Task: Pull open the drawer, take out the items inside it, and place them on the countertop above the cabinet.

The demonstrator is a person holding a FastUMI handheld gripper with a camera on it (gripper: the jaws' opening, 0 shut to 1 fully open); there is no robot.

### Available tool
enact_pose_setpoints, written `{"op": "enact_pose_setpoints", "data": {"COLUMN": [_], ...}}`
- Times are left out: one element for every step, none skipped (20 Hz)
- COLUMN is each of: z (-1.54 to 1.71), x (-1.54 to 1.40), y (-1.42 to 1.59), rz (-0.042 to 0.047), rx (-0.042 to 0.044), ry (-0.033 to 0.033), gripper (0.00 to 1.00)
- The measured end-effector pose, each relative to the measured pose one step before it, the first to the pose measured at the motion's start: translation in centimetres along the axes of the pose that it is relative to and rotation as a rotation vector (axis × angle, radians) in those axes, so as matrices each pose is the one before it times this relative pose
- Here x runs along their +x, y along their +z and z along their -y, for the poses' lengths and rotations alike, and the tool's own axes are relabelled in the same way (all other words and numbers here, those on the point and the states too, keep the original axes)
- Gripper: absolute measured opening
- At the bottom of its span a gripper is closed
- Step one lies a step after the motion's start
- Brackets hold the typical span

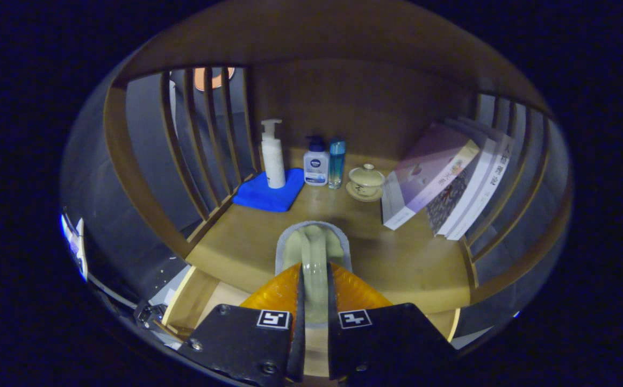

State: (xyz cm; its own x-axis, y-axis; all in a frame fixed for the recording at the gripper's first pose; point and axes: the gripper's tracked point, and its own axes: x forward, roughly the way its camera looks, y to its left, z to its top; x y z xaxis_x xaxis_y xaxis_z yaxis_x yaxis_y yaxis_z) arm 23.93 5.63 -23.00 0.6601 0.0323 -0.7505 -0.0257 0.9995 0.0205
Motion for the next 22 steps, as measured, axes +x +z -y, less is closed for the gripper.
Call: {"op": "enact_pose_setpoints", "data": {"z": [0.216, 0.211, 0.317, 0.366, 0.199, 0.367, 0.31, 0.325, 0.237, -0.11, 0.106, 0.6, 0.531, -0.069, -0.118, -0.168, 0.017, -0.224, -0.277, -0.383, -0.206, -0.211], "x": [1.047, 1.15, 1.148, 0.995, 0.916, 0.931, 0.519, 0.559, 0.622, 0.127, -0.005, -0.124, -0.309, -0.329, -0.483, -0.849, -0.9, -0.99, -1.103, -0.932, -0.957, -0.936], "y": [0.356, -0.268, -0.25, -0.451, -0.124, -0.116, -0.204, 0.059, 0.024, -0.495, 0.239, 0.077, 0.034, 0.365, 0.505, 0.368, 0.311, 0.173, 0.168, 0.154, 0.072, 0.048], "rz": [-0.00442, -0.01868, -0.02249, -0.02467, -0.01388, -0.00972, -0.00991, 0.00374, 0.00053, -0.00515, 0.01809, 0.00548, 0.00782, 0.01852, 0.02939, 0.02867, 0.0241, 0.0208, 0.01652, 0.0144, 0.01479, 0.01507], "rx": [0.01092, 0.00879, 0.01166, 0.01905, 0.01366, 0.01822, 0.00899, 0.00627, 0.00671, 0.00108, 0.00069, -0.00746, -0.0065, 0.00128, -0.00042, -0.00476, -0.00764, -0.0054, -0.00278, -0.00191, 0.00026, -0.00306], "ry": [-0.00707, -0.00237, -0.00543, -0.00388, -0.00643, -0.01217, -0.01924, -0.00762, -0.00876, -0.00345, 0.00241, -0.03171, -0.01188, -0.00052, 0.00543, 0.00779, 0.00175, 0.01021, 0.01263, 0.01486, 0.00979, 0.00663], "gripper": [0.2, 0.2, 0.2, 0.2, 0.2, 0.2, 0.2, 0.21, 0.23, 0.24, 0.31, 0.38, 0.45, 0.52, 0.59, 0.61, 0.63, 0.64, 0.65, 0.65, 0.68, 0.72]}}
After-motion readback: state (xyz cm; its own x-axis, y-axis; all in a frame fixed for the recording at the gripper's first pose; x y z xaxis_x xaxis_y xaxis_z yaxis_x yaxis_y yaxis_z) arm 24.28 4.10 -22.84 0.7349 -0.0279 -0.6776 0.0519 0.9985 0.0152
